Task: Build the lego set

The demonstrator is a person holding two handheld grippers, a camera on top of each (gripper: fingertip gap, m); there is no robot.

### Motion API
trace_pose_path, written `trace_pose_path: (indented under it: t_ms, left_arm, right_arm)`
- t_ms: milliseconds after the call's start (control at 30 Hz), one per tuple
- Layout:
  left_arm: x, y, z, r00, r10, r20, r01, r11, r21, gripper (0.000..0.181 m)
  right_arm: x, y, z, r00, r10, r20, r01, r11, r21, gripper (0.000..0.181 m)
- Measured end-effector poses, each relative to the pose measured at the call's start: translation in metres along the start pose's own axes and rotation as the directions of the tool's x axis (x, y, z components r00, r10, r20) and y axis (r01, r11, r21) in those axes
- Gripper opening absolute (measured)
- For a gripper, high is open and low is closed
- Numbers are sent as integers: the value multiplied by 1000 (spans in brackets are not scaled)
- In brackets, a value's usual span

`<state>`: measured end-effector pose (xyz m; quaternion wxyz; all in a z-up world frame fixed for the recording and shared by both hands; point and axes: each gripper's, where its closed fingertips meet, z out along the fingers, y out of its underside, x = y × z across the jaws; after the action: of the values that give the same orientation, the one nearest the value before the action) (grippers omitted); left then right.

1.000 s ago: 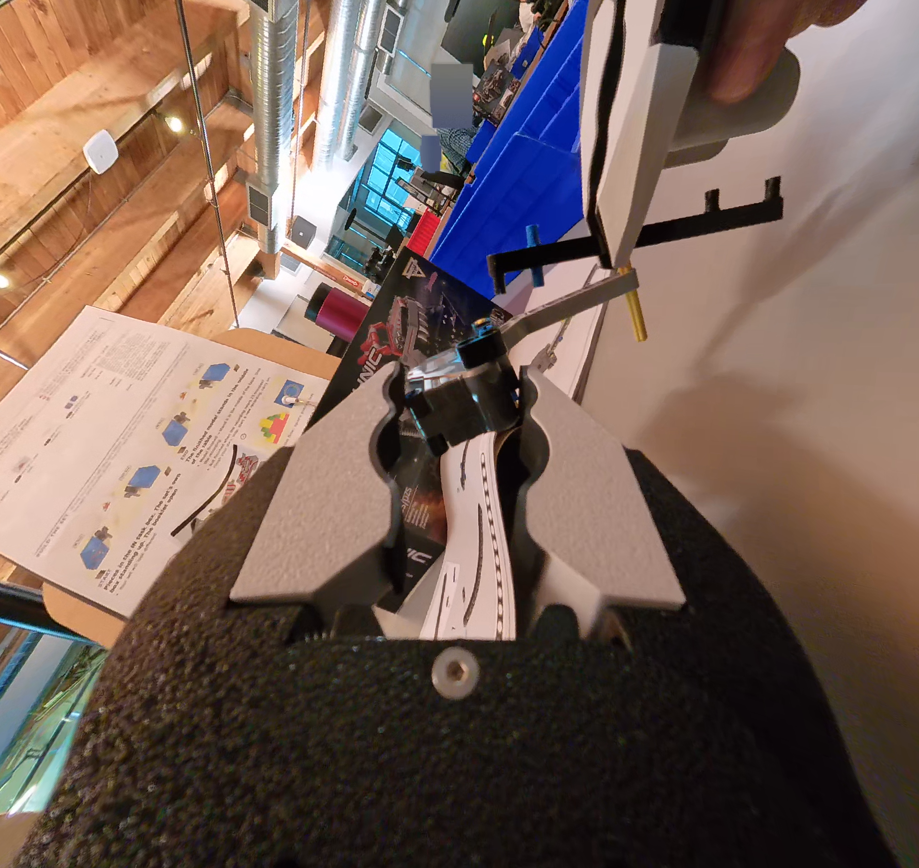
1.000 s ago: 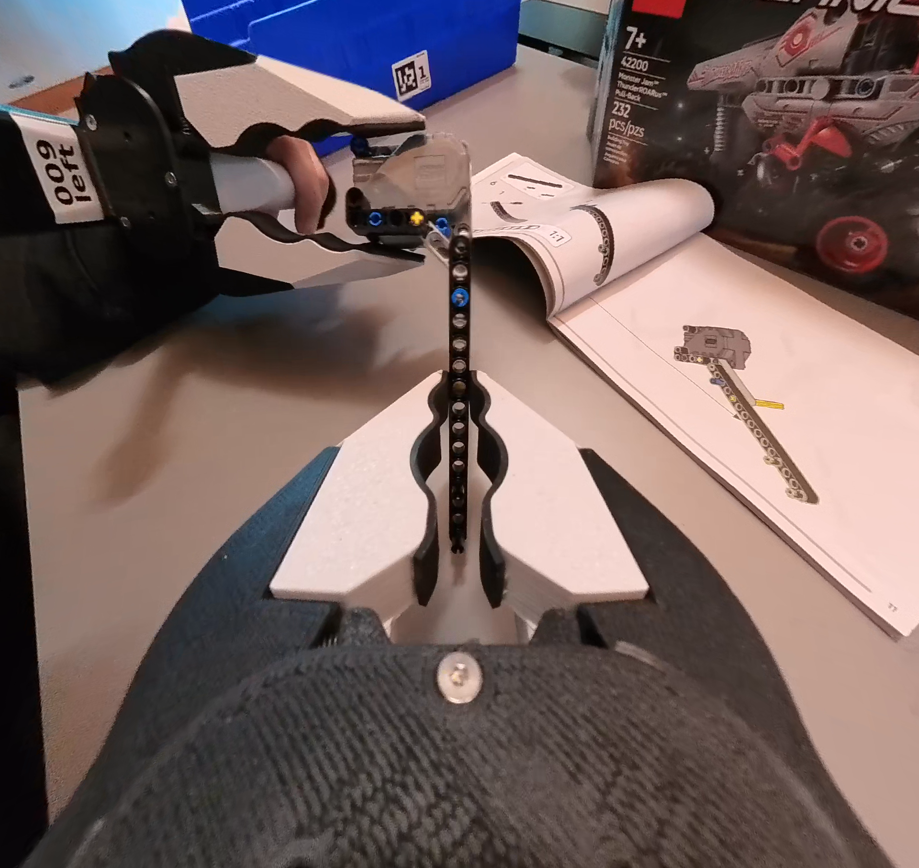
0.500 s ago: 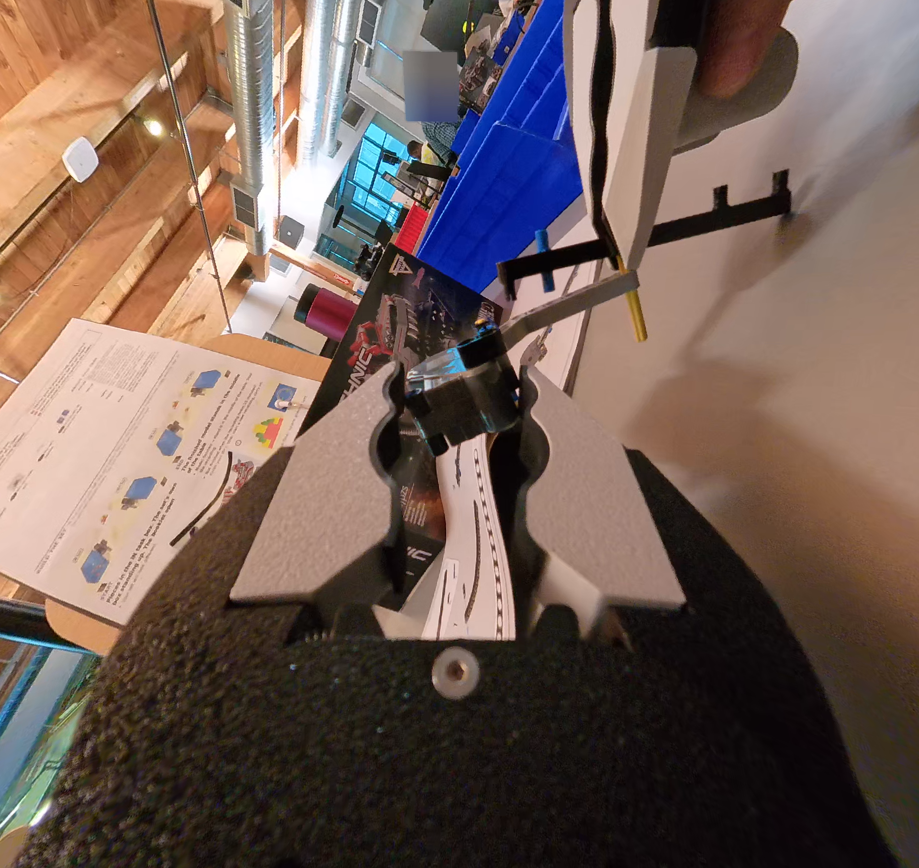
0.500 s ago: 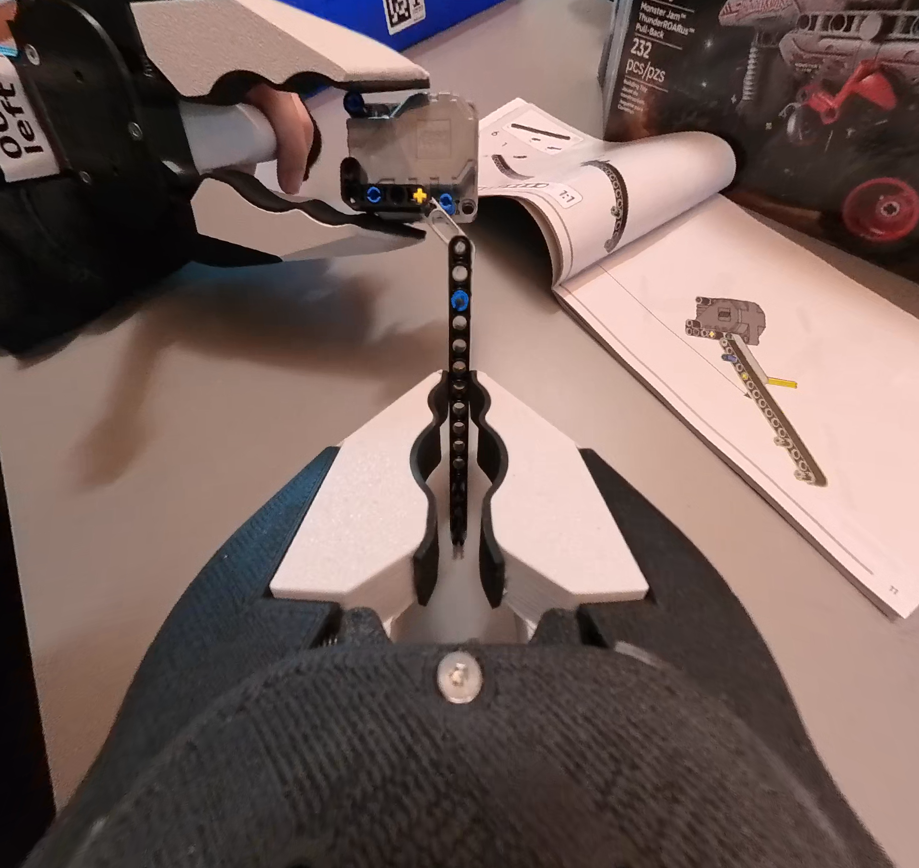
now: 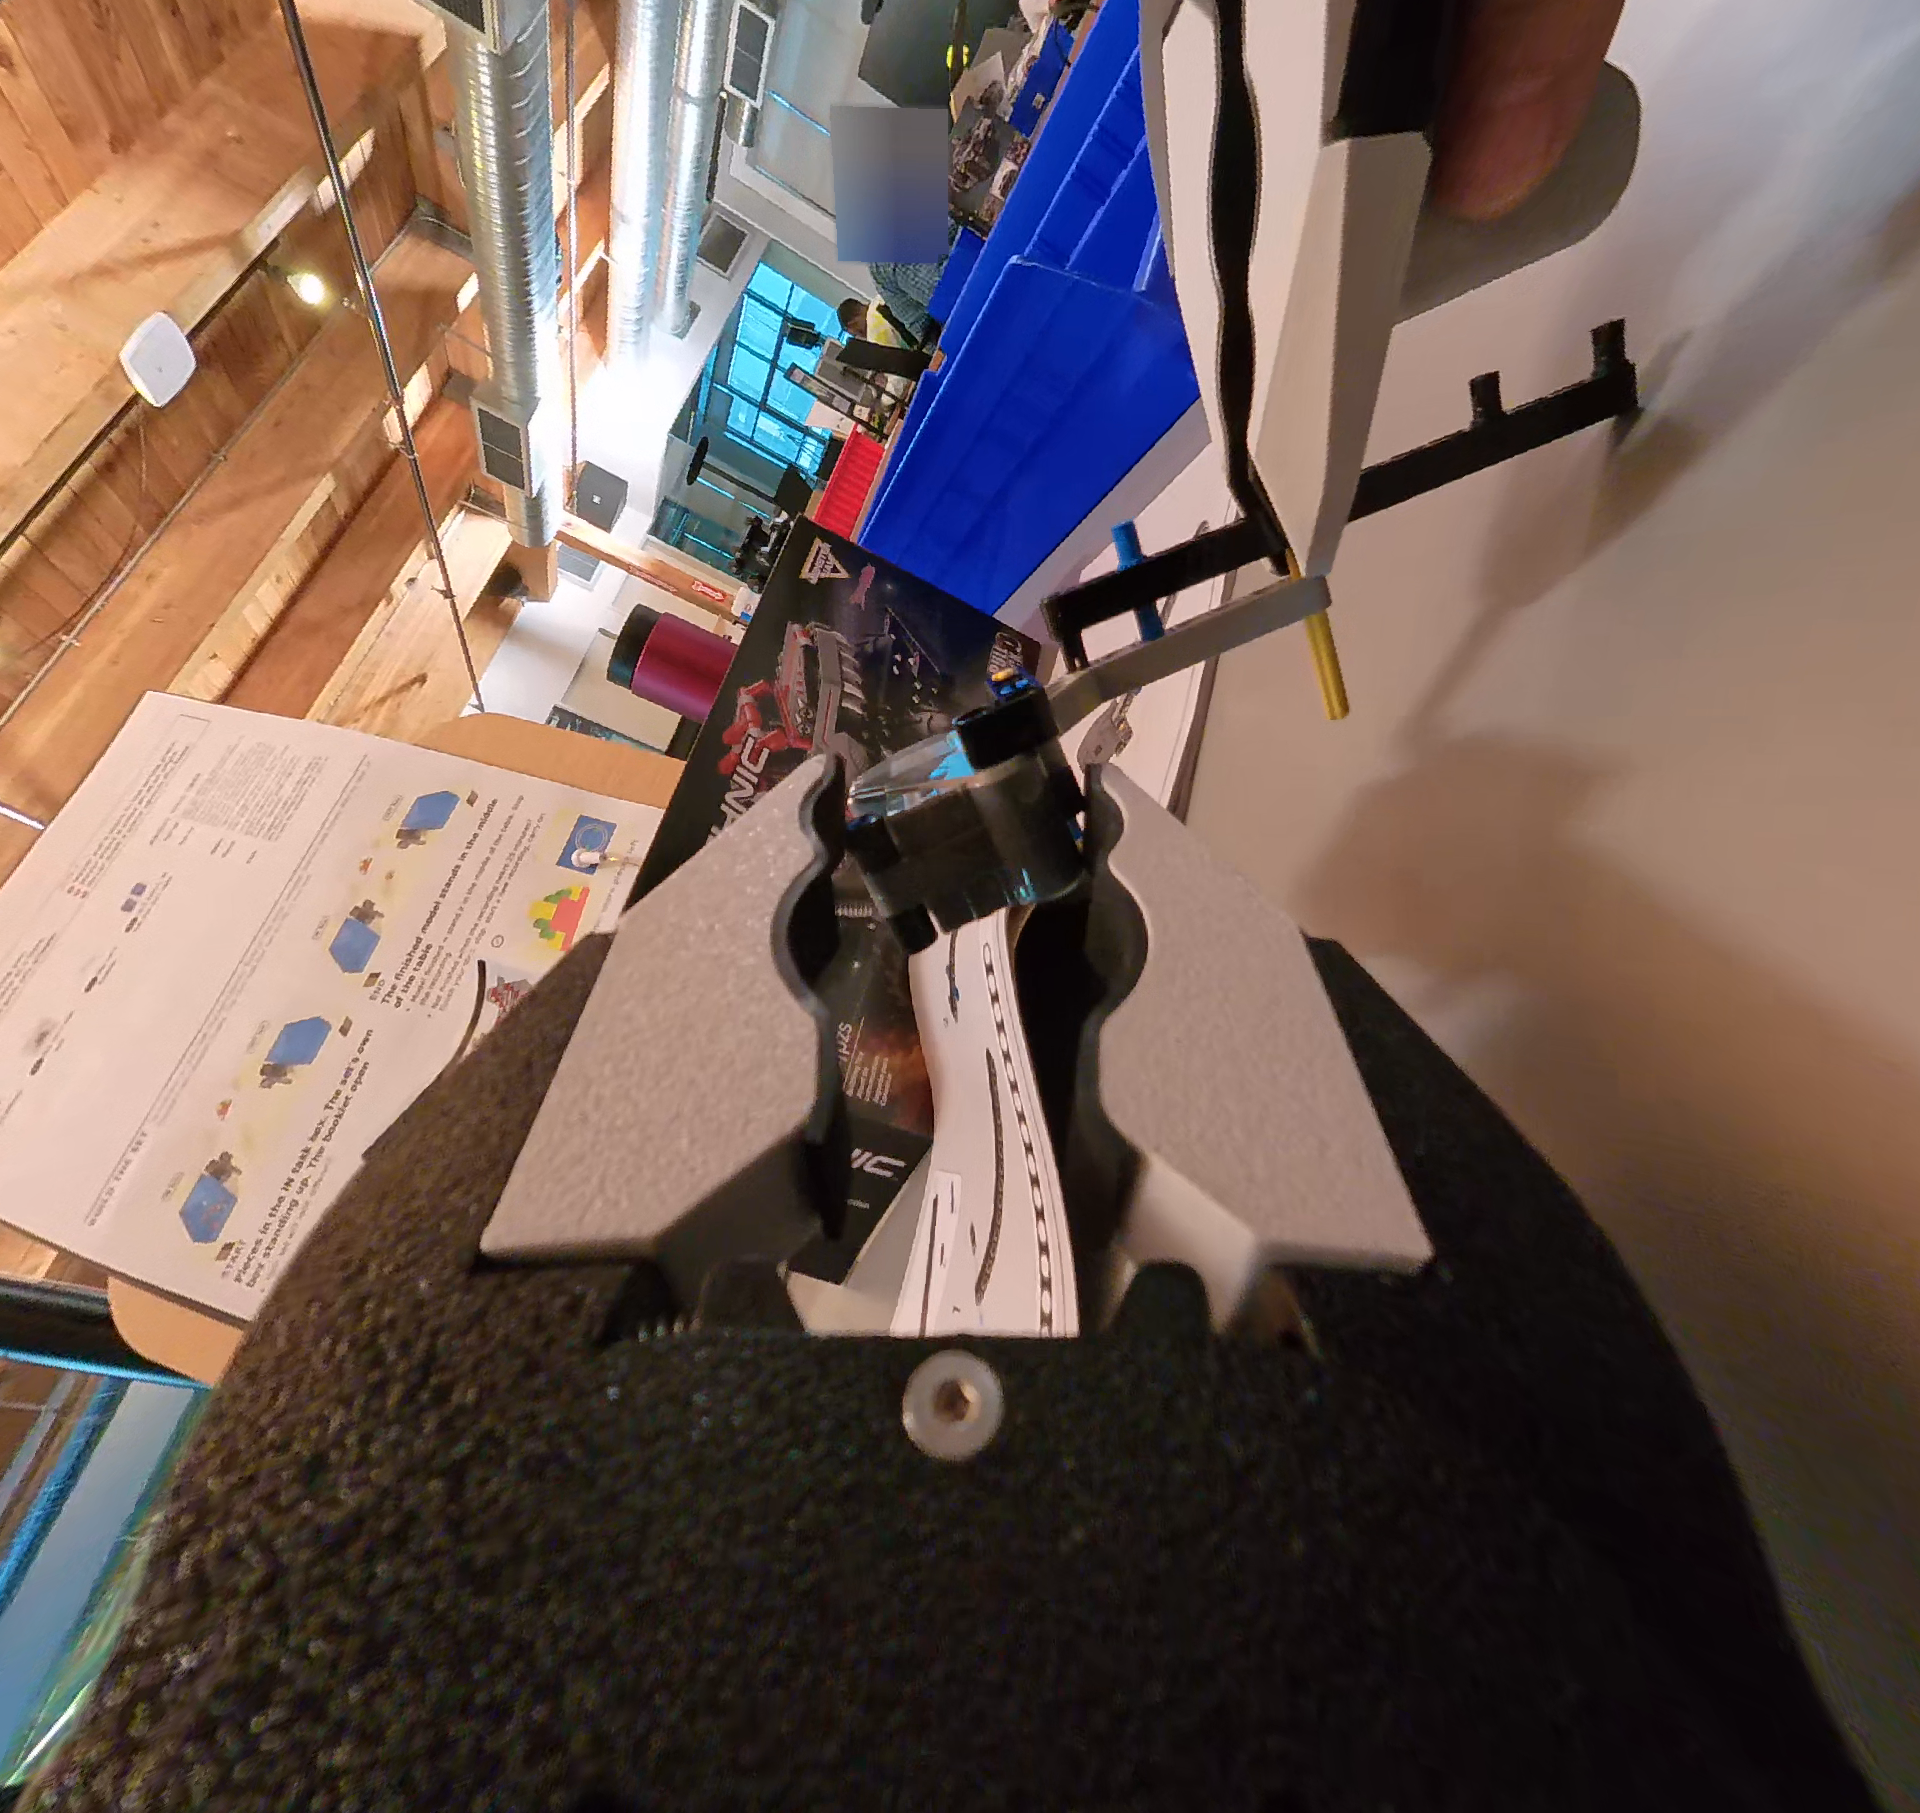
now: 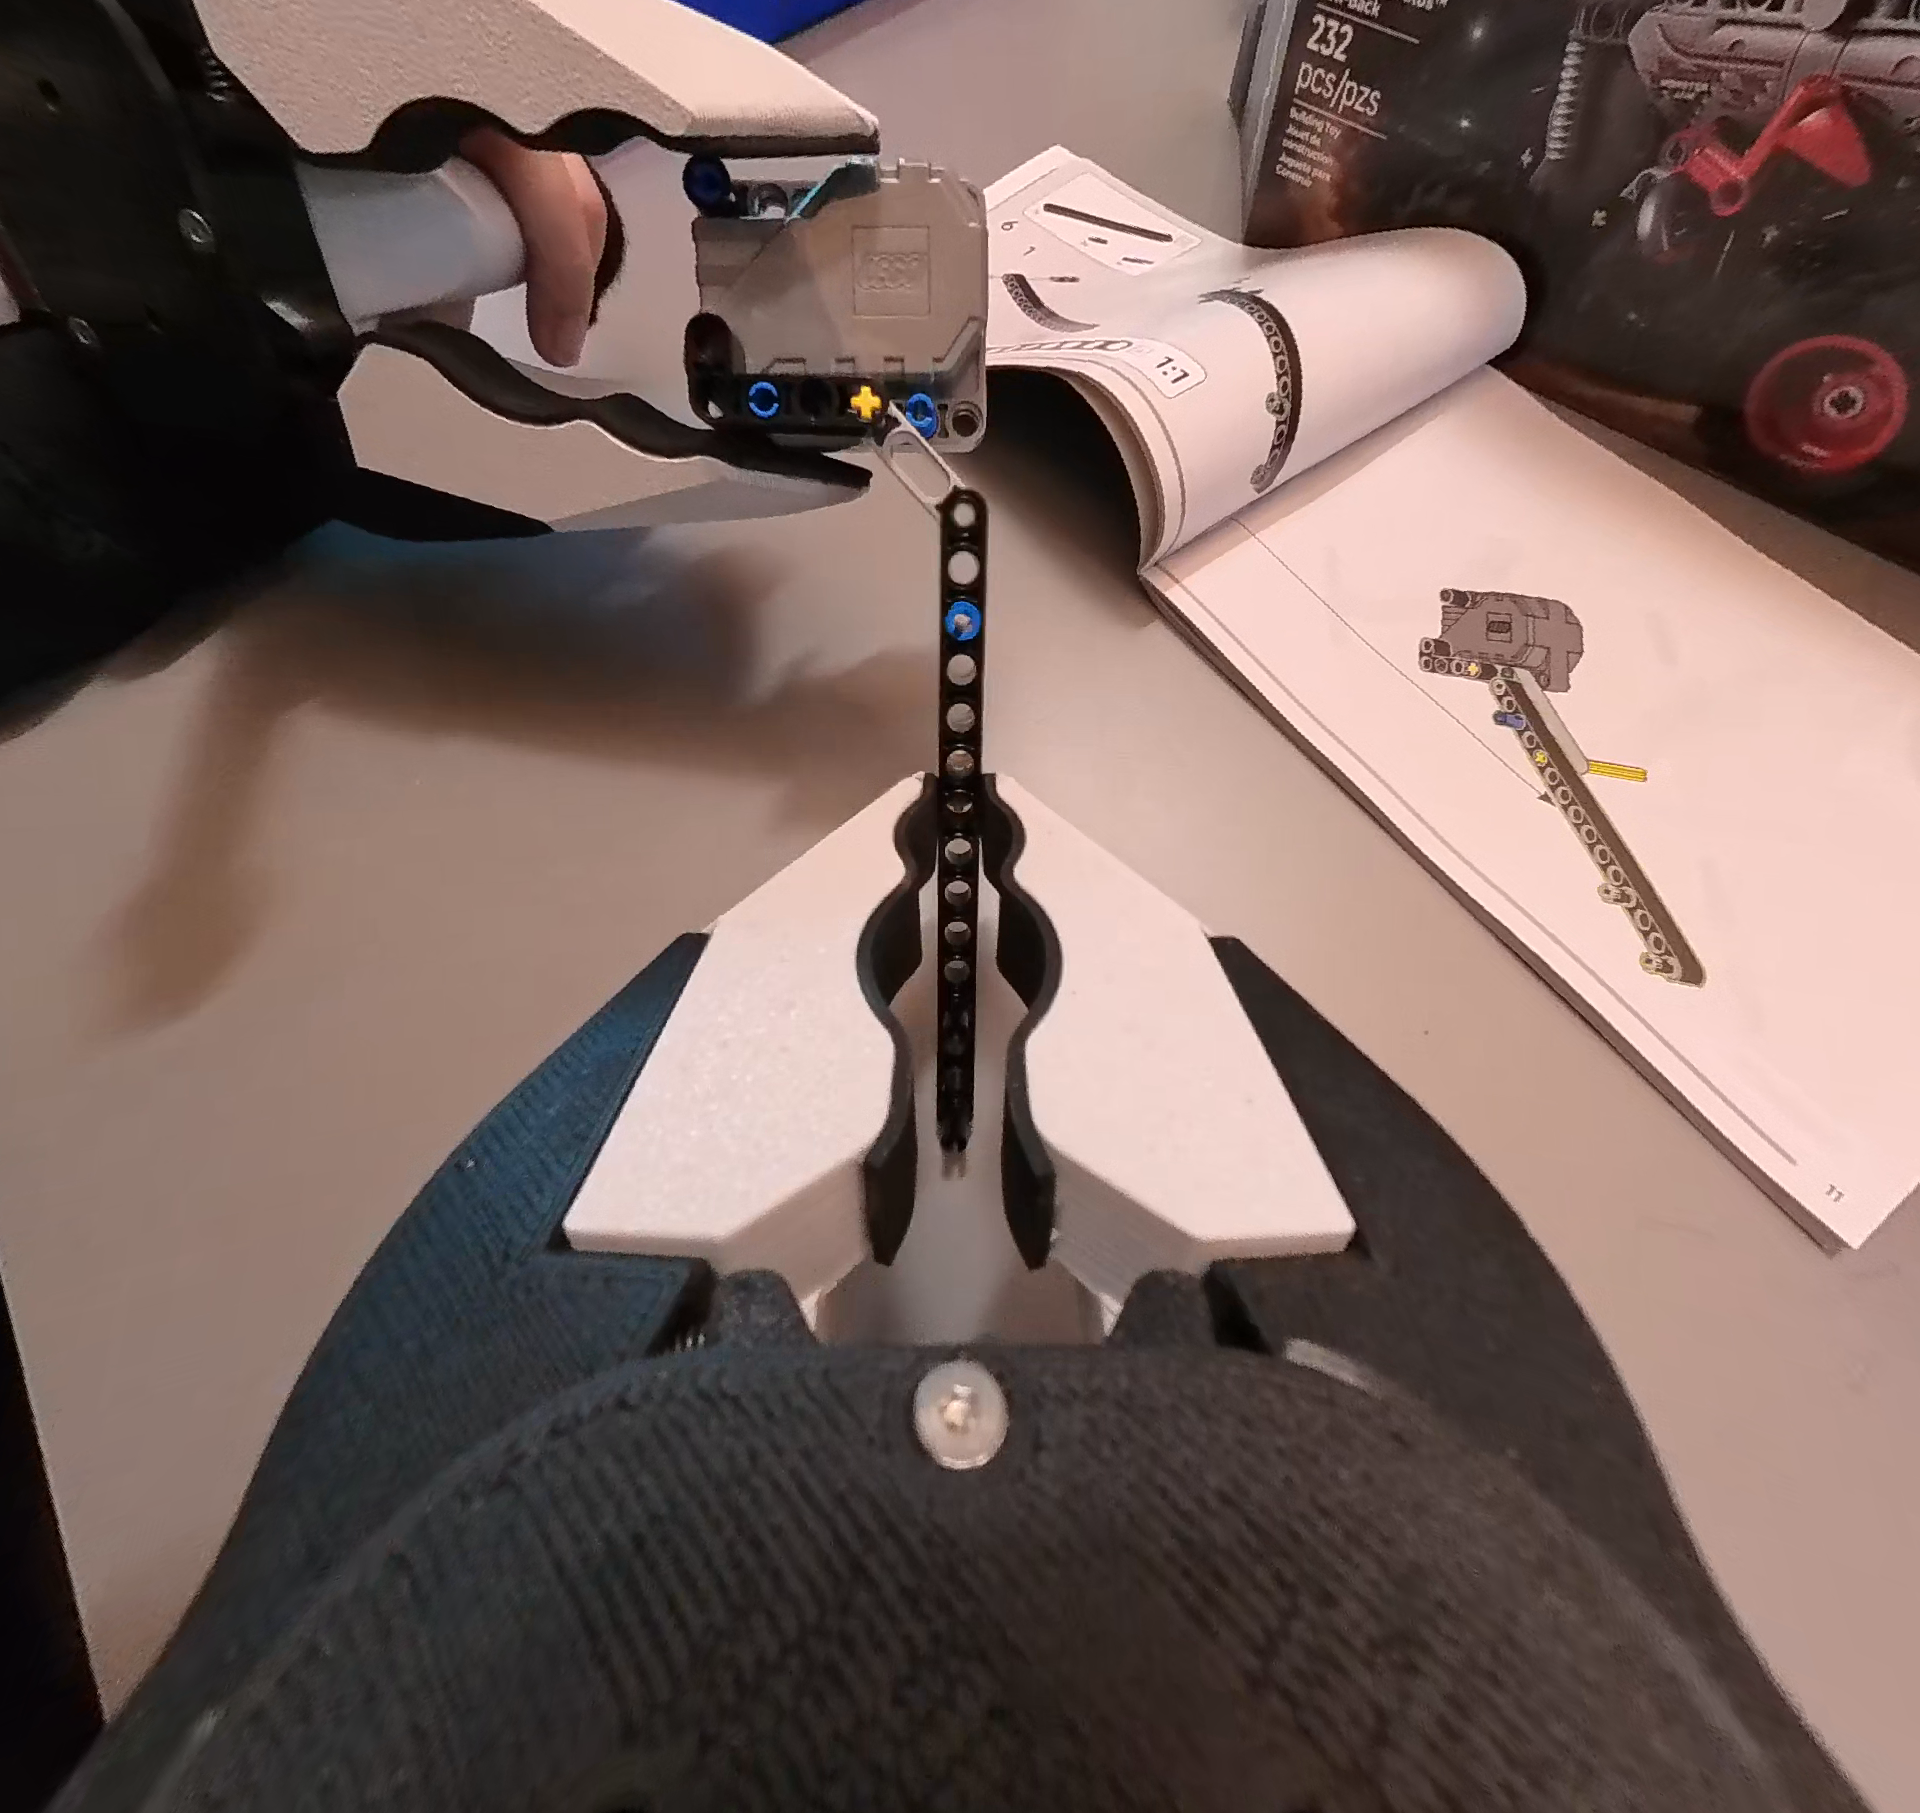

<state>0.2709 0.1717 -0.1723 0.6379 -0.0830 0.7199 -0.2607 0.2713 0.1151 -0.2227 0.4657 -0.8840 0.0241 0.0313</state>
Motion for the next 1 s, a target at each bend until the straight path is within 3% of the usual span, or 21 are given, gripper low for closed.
trace_pose_path:
  t_ms: [33, 300, 1000]
  left_arm:
    - [0, 0, 0, 1000, 3, 0, -3, 1000, -1, 42]
    - [-2, -1, 0, 1000, -12, 5, 12, 1000, 7, 42]
    - [-1, 0, -1, 1000, 1, 4, -1, 1000, -2, 43]
  right_arm:
    - [0, 0, 0, 1000, 2, 1, -2, 1000, 0, 4]
    - [-2, 8, 6, 1000, -18, 1, 18, 999, -50, 5]
    - [-1, 3, 5, 1000, -4, 0, 4, 1000, -14, 5]
